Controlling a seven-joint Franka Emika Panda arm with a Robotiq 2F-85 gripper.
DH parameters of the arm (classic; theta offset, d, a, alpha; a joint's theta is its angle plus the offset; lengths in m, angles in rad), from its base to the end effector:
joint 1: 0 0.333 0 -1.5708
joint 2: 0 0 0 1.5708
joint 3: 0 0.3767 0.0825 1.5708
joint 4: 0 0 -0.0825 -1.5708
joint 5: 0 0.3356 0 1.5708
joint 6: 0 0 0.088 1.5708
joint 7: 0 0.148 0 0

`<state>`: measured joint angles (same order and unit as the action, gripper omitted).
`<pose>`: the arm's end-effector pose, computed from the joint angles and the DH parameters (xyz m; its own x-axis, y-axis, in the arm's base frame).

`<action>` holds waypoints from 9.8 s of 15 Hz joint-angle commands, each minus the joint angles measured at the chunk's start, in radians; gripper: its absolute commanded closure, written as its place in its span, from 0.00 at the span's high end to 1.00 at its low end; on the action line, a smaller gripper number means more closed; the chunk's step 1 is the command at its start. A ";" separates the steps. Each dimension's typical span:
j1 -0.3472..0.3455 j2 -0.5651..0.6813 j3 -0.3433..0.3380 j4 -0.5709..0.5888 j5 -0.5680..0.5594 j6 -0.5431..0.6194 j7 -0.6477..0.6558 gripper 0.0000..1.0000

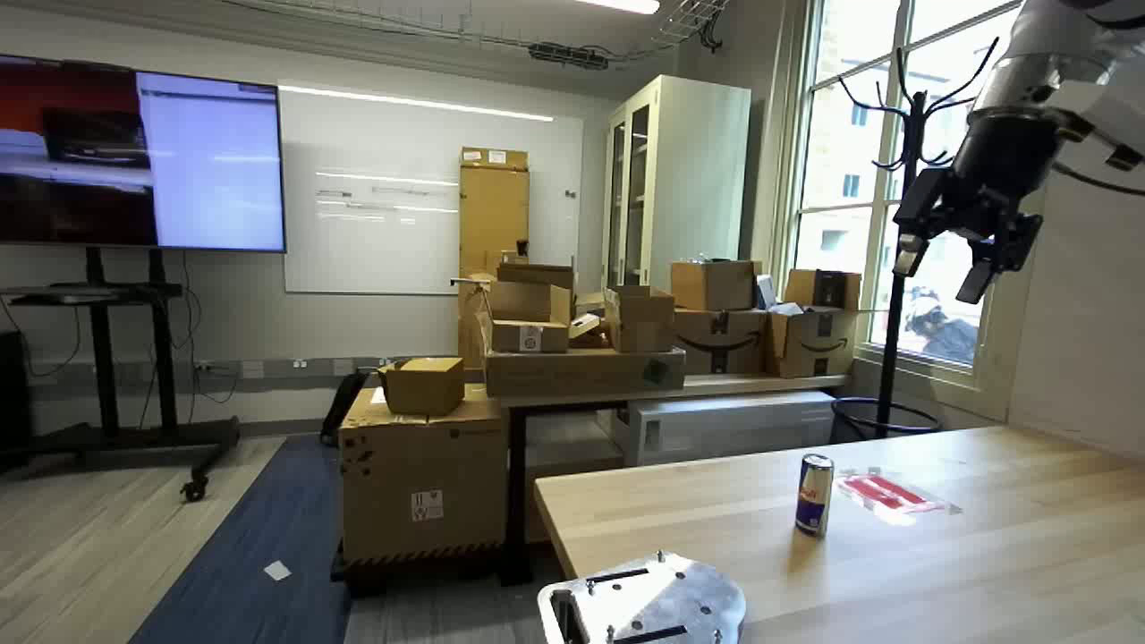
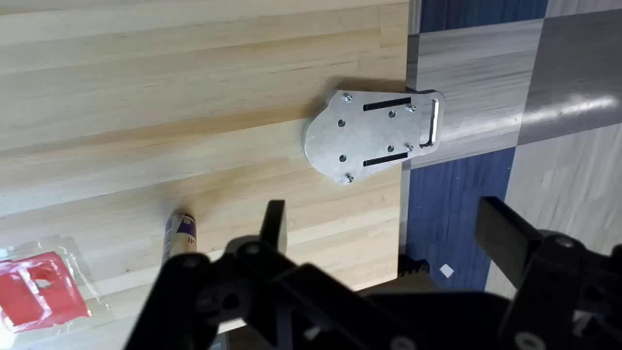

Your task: Put the can on top of the silver object on the left.

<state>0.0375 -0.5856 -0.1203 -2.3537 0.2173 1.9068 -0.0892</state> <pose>0.3146 -0.0120 0.5758 0.9877 -0.0557 0.1464 -0.0153 -0.9645 -0.2636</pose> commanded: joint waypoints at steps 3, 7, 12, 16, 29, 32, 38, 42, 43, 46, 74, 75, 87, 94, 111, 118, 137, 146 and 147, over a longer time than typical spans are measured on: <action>-0.017 0.002 0.013 0.002 0.008 -0.003 -0.008 1.00; -0.017 0.002 0.013 0.002 0.008 -0.003 -0.008 1.00; -0.017 0.002 0.013 0.002 0.008 -0.003 -0.008 1.00; -0.021 0.013 0.015 0.010 0.002 -0.002 0.000 1.00; -0.077 0.275 0.027 0.194 -0.119 0.023 0.049 1.00; -0.079 0.371 0.020 0.267 -0.143 0.024 0.054 1.00; -0.098 0.596 0.004 0.435 -0.154 0.041 0.045 1.00; -0.127 0.749 -0.013 0.531 -0.146 0.073 0.046 1.00; -0.136 0.782 -0.017 0.548 -0.145 0.083 0.046 1.00; -0.164 0.875 -0.021 0.599 -0.112 0.124 0.045 1.00; -0.176 1.298 0.019 0.862 -0.127 0.226 0.057 1.00; -0.175 1.305 0.018 0.865 -0.130 0.226 0.059 1.00; -0.171 1.385 0.017 0.924 -0.146 0.228 0.061 1.00; -0.171 1.399 0.018 0.939 -0.150 0.229 0.053 0.49; -0.087 1.014 0.097 0.628 -0.178 0.297 -0.005 0.33; 0.053 0.848 0.193 0.426 -0.229 0.288 0.000 0.33; 0.174 1.003 0.273 0.479 -0.253 0.283 0.008 0.33; 0.175 1.151 0.261 0.615 -0.255 0.277 0.004 0.33; 0.174 1.161 0.262 0.621 -0.251 0.279 0.003 0.33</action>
<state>0.2169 0.5383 0.1383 -1.7864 -0.0202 2.2002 -0.0801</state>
